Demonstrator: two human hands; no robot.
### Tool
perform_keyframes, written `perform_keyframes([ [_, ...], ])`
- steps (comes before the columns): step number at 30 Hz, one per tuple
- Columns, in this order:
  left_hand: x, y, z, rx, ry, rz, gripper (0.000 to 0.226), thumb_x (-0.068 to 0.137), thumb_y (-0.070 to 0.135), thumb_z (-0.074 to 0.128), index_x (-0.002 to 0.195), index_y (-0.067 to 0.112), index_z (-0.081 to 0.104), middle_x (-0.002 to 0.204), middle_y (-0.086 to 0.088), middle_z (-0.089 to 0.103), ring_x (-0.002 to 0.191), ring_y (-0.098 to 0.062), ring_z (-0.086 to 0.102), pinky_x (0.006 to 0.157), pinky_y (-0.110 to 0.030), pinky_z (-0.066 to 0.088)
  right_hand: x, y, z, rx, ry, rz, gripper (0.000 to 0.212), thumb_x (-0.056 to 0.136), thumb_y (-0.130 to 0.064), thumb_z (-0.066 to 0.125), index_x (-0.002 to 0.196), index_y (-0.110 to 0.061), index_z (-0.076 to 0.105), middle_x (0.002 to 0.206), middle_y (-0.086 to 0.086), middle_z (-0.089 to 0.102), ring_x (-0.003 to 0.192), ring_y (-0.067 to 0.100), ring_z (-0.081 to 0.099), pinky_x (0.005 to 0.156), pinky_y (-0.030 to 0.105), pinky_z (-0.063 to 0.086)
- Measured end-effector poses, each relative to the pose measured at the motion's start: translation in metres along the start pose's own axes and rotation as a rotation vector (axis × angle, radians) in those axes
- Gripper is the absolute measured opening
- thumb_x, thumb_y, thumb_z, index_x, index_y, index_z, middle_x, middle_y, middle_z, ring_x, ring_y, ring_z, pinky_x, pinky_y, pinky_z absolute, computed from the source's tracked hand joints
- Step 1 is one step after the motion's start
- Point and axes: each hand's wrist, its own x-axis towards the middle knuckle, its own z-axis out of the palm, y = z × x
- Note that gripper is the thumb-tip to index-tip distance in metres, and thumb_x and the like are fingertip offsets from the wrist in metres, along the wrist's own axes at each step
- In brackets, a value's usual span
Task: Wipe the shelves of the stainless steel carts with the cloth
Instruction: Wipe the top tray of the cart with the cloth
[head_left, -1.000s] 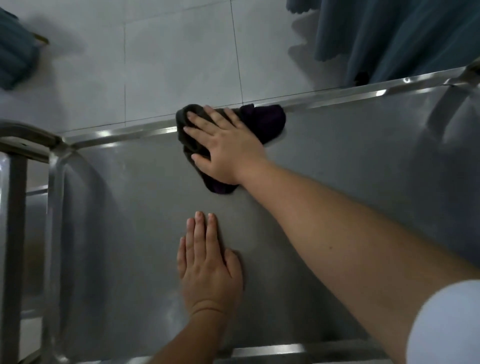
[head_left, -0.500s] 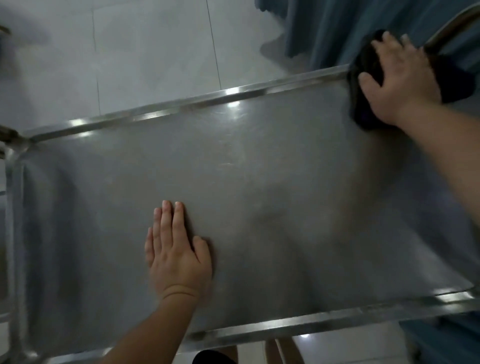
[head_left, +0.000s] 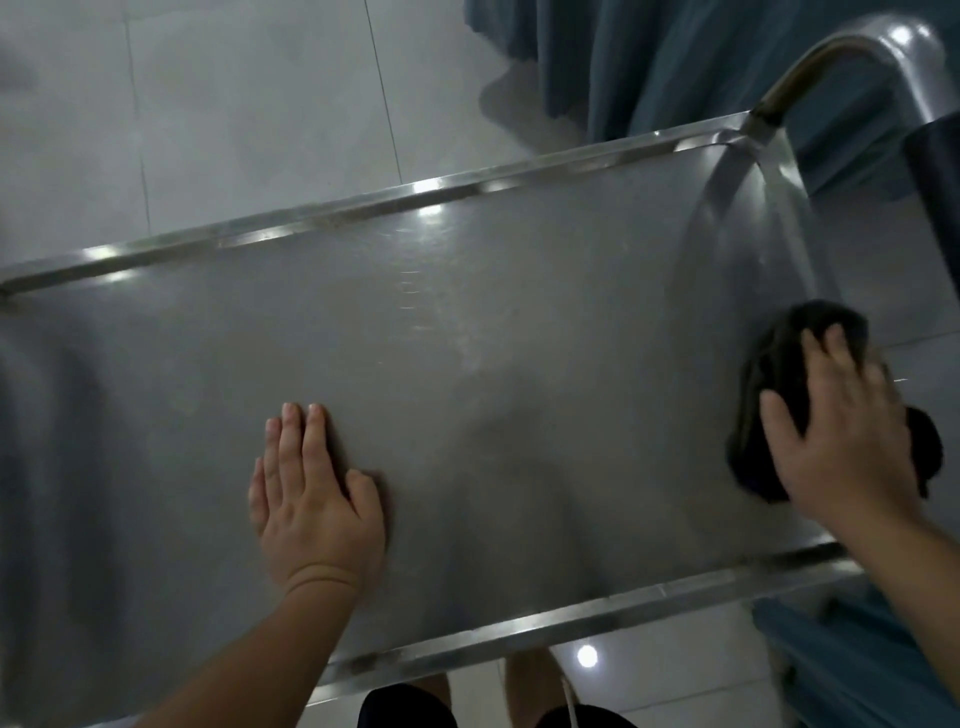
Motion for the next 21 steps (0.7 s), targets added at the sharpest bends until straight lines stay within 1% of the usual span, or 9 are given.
perform_keyframes([
  [2,-0.001,0.001,0.001,0.01,0.008,0.001,0.078,0.091,0.037,0.04,0.166,0.019,0.03,0.175,-0.002,0.022,0.163,-0.021,0.013,0.132,-0.043,0.008,-0.058,0.021,0.007,-0.038,-0.028,0.003,0.076,0.101,-0.066,0.025,0.168,-0.031,0.011,0.175,-0.001,0.012,0.154,0.038,0.022,0.123,0.059,0.024],
  [4,-0.001,0.001,0.002,0.019,0.015,0.01,0.078,0.091,0.038,0.039,0.166,0.019,0.029,0.175,-0.002,0.022,0.163,-0.021,0.013,0.132,-0.042,0.008,-0.1,0.035,0.012,-0.065,-0.087,-0.076,0.078,0.101,-0.064,0.028,0.168,-0.028,0.013,0.176,-0.003,0.009,0.158,0.034,0.019,0.121,0.061,0.028],
  [6,-0.001,-0.002,0.005,0.027,0.025,0.014,0.078,0.091,0.038,0.039,0.166,0.019,0.029,0.175,-0.003,0.022,0.163,-0.021,0.014,0.131,-0.041,0.007,-0.115,0.04,0.013,-0.088,-0.153,-0.124,0.079,0.1,-0.064,0.029,0.168,-0.025,0.016,0.176,-0.003,0.01,0.161,0.029,0.013,0.12,0.061,0.029],
  [9,-0.001,-0.006,0.009,0.033,0.041,0.023,0.077,0.092,0.036,0.041,0.166,0.019,0.028,0.175,-0.004,0.023,0.162,-0.022,0.015,0.131,-0.042,0.008,-0.104,0.02,0.011,-0.067,-0.176,-0.202,0.078,0.101,-0.064,0.028,0.168,-0.024,0.016,0.176,-0.003,0.008,0.162,0.029,0.007,0.125,0.057,0.02],
  [11,0.001,-0.007,0.011,0.036,0.048,0.026,0.077,0.092,0.035,0.042,0.166,0.019,0.028,0.175,-0.004,0.023,0.162,-0.022,0.015,0.131,-0.042,0.008,-0.082,-0.004,0.01,-0.042,-0.152,-0.306,0.075,0.103,-0.06,0.028,0.167,-0.024,0.018,0.175,0.001,0.011,0.161,0.031,0.01,0.128,0.054,0.013],
  [13,0.0,-0.007,0.01,0.045,0.04,0.022,0.078,0.092,0.035,0.041,0.167,0.019,0.027,0.175,-0.004,0.022,0.163,-0.021,0.013,0.131,-0.042,0.007,-0.043,-0.033,0.007,-0.031,-0.102,-0.391,0.073,0.102,-0.055,0.034,0.165,-0.02,0.028,0.172,0.008,0.024,0.158,0.037,0.021,0.127,0.056,0.016],
  [16,0.001,-0.006,0.008,0.051,0.028,0.022,0.078,0.093,0.036,0.039,0.167,0.019,0.026,0.176,-0.003,0.02,0.163,-0.02,0.011,0.131,-0.04,0.005,0.04,-0.078,-0.001,-0.019,-0.065,-0.389,0.073,0.097,-0.052,0.039,0.162,-0.017,0.037,0.168,0.01,0.033,0.152,0.04,0.032,0.125,0.057,0.021],
  [18,0.002,-0.005,0.007,0.047,0.03,0.022,0.078,0.092,0.037,0.038,0.167,0.018,0.027,0.176,-0.004,0.021,0.163,-0.021,0.012,0.131,-0.04,0.005,0.097,-0.101,-0.006,-0.008,-0.059,-0.335,0.075,0.096,-0.054,0.037,0.163,-0.019,0.034,0.17,0.008,0.03,0.151,0.039,0.033,0.125,0.055,0.02],
  [21,0.002,-0.004,0.007,0.047,0.023,0.021,0.078,0.093,0.037,0.038,0.167,0.018,0.027,0.176,-0.003,0.02,0.163,-0.02,0.012,0.132,-0.039,0.004,0.179,-0.127,-0.012,-0.002,-0.063,-0.218,0.078,0.097,-0.059,0.029,0.166,-0.025,0.021,0.175,0.003,0.014,0.158,0.033,0.018,0.128,0.052,0.013],
])
